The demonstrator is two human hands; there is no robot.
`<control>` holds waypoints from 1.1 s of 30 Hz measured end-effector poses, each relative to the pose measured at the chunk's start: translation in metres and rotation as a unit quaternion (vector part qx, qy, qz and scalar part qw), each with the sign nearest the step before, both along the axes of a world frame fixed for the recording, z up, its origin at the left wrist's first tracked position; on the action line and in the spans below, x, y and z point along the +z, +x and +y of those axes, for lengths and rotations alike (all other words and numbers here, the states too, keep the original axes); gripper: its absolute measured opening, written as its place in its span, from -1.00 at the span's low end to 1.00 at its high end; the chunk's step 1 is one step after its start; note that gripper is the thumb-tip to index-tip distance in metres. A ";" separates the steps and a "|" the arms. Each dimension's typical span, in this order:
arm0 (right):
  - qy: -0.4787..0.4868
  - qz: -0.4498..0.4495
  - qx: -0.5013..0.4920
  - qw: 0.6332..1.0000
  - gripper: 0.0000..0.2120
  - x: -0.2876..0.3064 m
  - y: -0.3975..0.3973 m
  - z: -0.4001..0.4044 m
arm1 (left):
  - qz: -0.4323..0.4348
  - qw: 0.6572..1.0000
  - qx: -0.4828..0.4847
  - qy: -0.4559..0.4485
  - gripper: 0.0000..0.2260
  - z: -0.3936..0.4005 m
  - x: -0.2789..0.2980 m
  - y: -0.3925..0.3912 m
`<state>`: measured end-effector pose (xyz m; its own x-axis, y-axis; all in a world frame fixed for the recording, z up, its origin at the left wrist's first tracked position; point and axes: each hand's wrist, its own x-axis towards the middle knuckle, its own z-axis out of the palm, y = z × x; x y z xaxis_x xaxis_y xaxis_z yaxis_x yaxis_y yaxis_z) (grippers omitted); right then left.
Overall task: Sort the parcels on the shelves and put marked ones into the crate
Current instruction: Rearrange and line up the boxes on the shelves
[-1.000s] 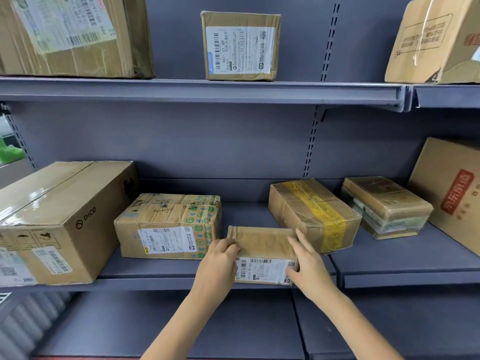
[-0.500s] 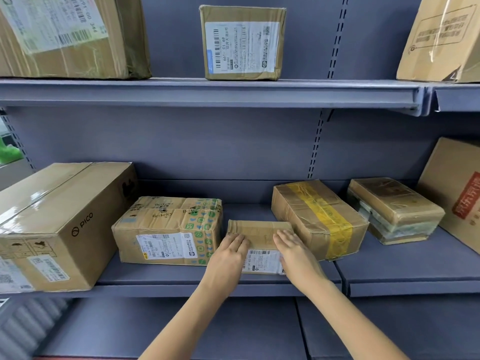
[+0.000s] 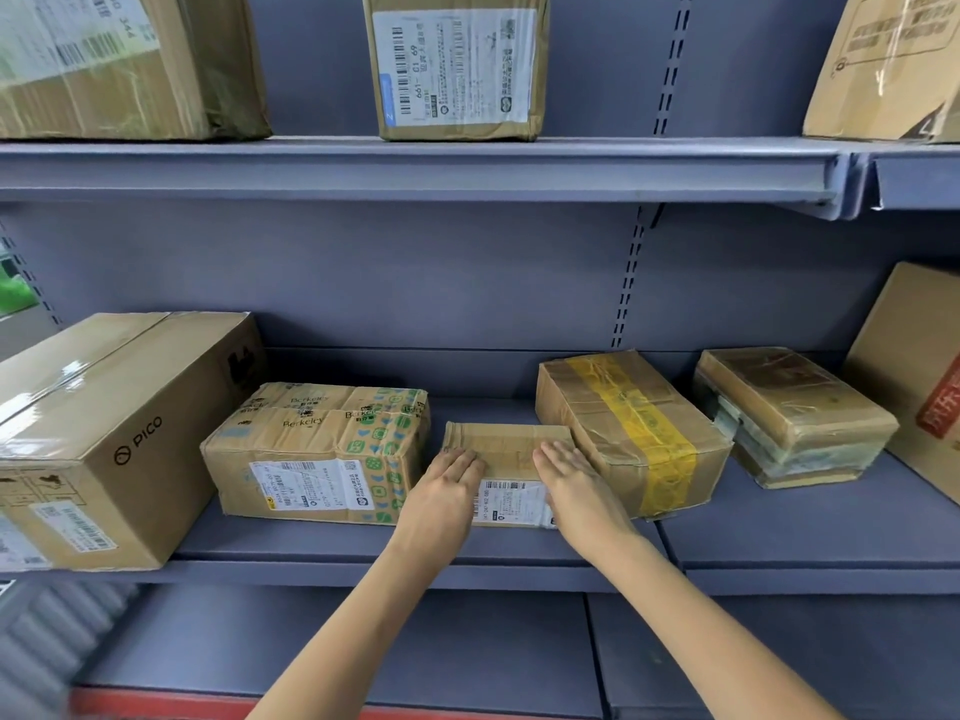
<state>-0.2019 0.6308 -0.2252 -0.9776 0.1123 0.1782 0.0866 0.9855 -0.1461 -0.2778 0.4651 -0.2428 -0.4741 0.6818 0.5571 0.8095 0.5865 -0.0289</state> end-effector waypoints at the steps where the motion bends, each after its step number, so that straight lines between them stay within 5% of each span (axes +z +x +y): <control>1: -0.002 -0.003 0.004 1.000 -0.42 0.000 0.000 0.001 | 0.003 1.000 0.007 0.003 -0.56 0.002 0.000 0.001; 12: -0.042 0.017 0.016 0.999 -0.44 0.008 0.028 0.004 | 0.014 0.999 0.016 0.033 -0.67 0.004 0.003 0.022; 33: -0.063 0.014 -0.113 0.992 -0.41 0.016 0.126 0.014 | -0.060 0.996 -0.052 0.042 -0.49 -0.006 0.015 0.076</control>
